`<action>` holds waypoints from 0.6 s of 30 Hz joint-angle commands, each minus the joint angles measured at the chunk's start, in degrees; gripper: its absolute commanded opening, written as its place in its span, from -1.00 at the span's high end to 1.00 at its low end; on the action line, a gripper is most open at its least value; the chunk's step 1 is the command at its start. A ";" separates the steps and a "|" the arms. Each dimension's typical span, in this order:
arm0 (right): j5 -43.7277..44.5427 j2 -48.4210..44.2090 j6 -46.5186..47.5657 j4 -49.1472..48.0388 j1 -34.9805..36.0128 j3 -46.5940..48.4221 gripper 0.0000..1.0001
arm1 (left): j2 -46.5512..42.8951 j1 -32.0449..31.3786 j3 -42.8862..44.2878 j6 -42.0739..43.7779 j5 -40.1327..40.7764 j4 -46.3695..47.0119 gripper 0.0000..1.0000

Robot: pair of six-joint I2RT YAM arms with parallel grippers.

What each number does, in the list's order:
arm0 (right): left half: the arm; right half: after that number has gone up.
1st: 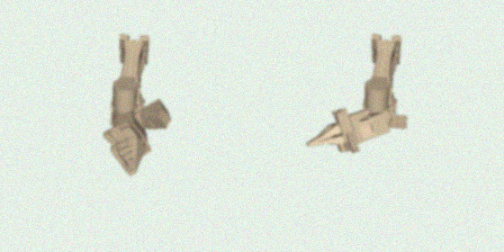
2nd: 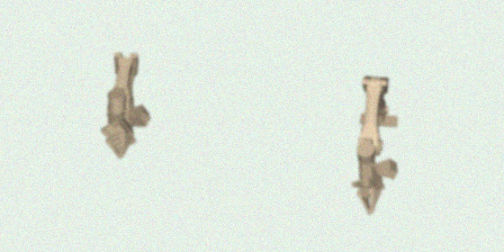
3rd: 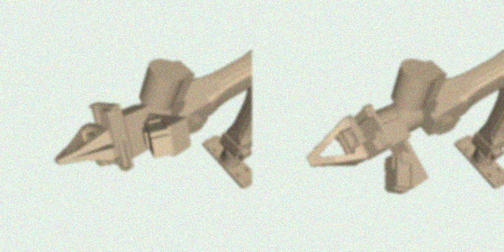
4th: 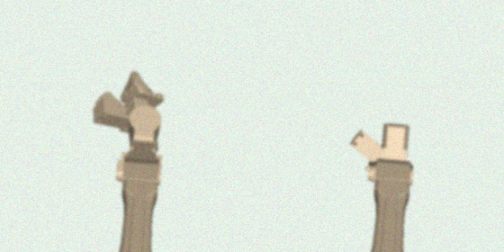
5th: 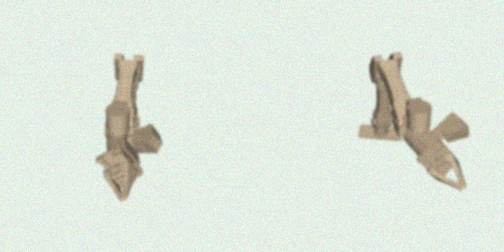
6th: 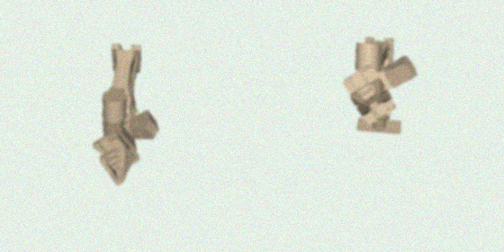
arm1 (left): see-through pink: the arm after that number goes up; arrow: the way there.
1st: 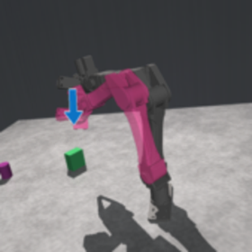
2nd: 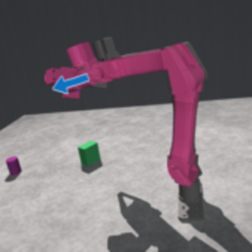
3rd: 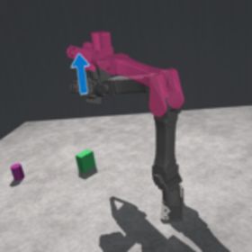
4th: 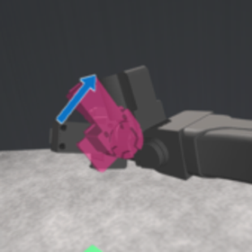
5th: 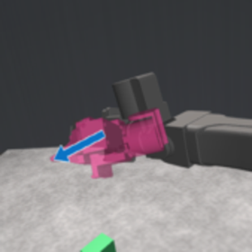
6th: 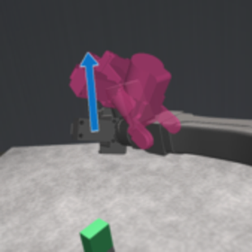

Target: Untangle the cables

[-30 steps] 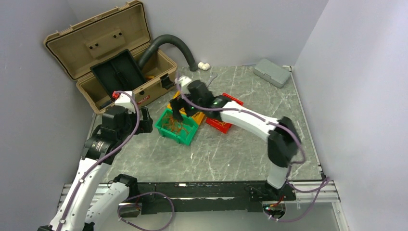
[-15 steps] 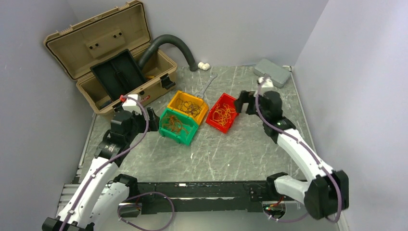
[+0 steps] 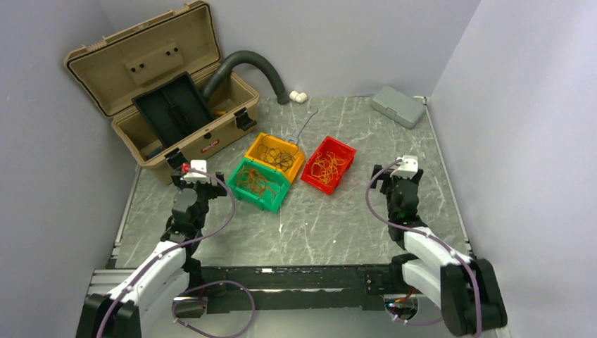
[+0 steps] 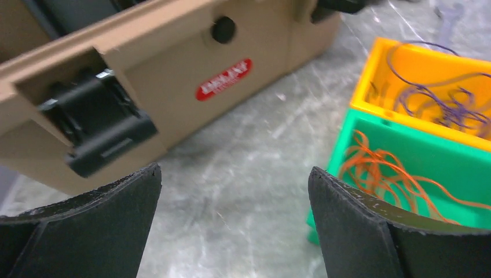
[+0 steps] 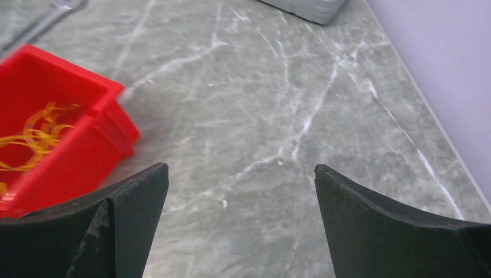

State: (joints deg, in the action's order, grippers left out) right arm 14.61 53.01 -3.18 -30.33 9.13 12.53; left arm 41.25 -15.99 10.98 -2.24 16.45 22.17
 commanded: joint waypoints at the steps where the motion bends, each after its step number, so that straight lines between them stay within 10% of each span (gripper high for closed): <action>1: 7.83 11.32 5.78 -34.43 -0.73 -6.96 -0.96 | 8.68 4.96 -6.96 10.19 1.69 31.18 -0.99; 9: 2.35 33.21 4.00 -50.68 -5.49 -4.86 -0.96 | 31.09 21.05 -6.43 5.99 -20.55 50.73 -0.99; 10: 0.57 30.81 3.46 -41.60 -5.76 -2.46 -0.92 | 36.00 22.89 -6.01 4.85 -24.23 54.31 -0.96; 12: -1.59 32.64 4.32 -39.26 -6.32 -0.26 -0.91 | 34.92 23.42 -1.54 6.83 -29.88 43.51 -0.86; 18: -0.34 32.05 2.46 -36.46 -6.37 0.46 -1.00 | 35.96 22.07 1.16 5.29 -21.38 39.73 -0.99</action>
State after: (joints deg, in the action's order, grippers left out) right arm 15.70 84.79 0.23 -64.51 3.05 12.10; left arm 77.43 6.72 10.68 4.05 -4.62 58.06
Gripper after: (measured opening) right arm 0.994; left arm 0.989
